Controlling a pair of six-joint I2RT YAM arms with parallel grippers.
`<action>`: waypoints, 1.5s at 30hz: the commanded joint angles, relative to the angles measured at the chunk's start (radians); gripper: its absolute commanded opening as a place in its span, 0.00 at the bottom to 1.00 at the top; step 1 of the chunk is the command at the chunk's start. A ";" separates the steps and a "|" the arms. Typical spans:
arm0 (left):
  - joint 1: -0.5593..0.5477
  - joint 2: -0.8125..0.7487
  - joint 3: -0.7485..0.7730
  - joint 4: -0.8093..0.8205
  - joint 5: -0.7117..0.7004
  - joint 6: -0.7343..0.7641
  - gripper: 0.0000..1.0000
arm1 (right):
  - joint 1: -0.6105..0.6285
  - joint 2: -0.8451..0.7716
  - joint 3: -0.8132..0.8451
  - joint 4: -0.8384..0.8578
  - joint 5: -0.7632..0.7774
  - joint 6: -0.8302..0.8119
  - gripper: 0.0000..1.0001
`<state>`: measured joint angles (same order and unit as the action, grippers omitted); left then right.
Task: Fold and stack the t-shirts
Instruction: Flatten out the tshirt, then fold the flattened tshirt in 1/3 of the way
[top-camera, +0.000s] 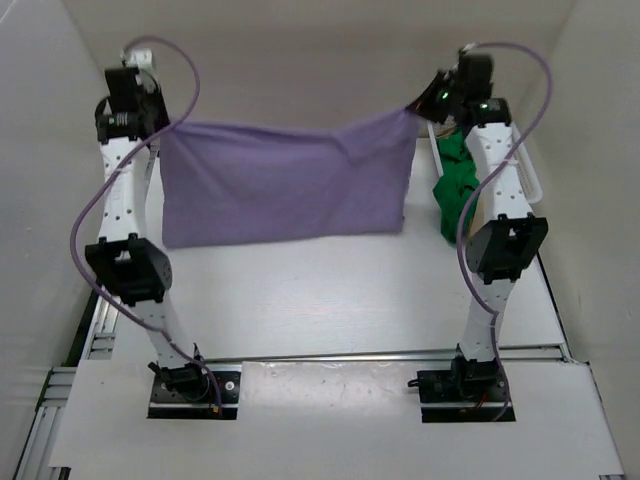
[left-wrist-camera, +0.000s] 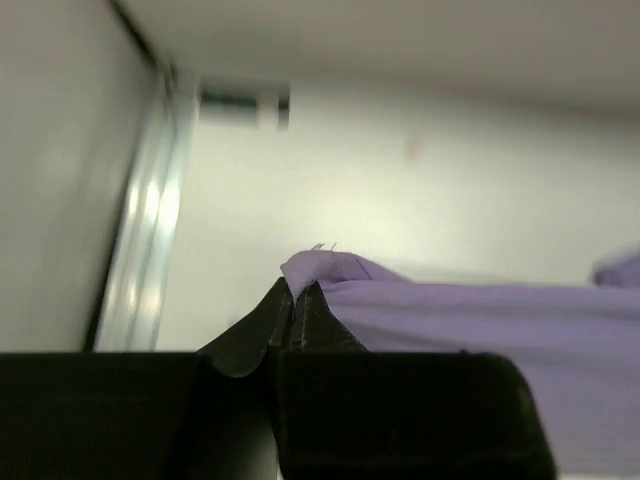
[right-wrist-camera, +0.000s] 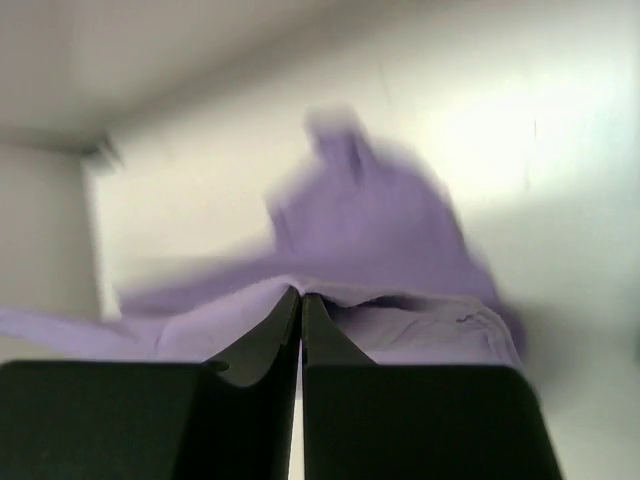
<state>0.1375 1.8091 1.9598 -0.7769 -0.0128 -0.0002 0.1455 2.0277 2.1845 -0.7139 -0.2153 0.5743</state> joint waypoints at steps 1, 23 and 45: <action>-0.016 0.076 0.544 0.039 0.010 0.000 0.10 | -0.058 -0.068 0.396 0.257 -0.053 0.143 0.00; -0.072 -0.511 -0.696 0.119 0.042 0.000 0.10 | 0.199 -0.874 -1.085 0.341 0.030 -0.117 0.00; 0.103 -0.784 -1.253 0.119 -0.036 0.000 0.10 | 0.112 -0.801 -1.306 0.341 0.030 -0.155 0.00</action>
<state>0.2287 1.0267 0.6762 -0.6765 -0.0292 -0.0002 0.2874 1.1664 0.7525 -0.4168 -0.1638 0.4873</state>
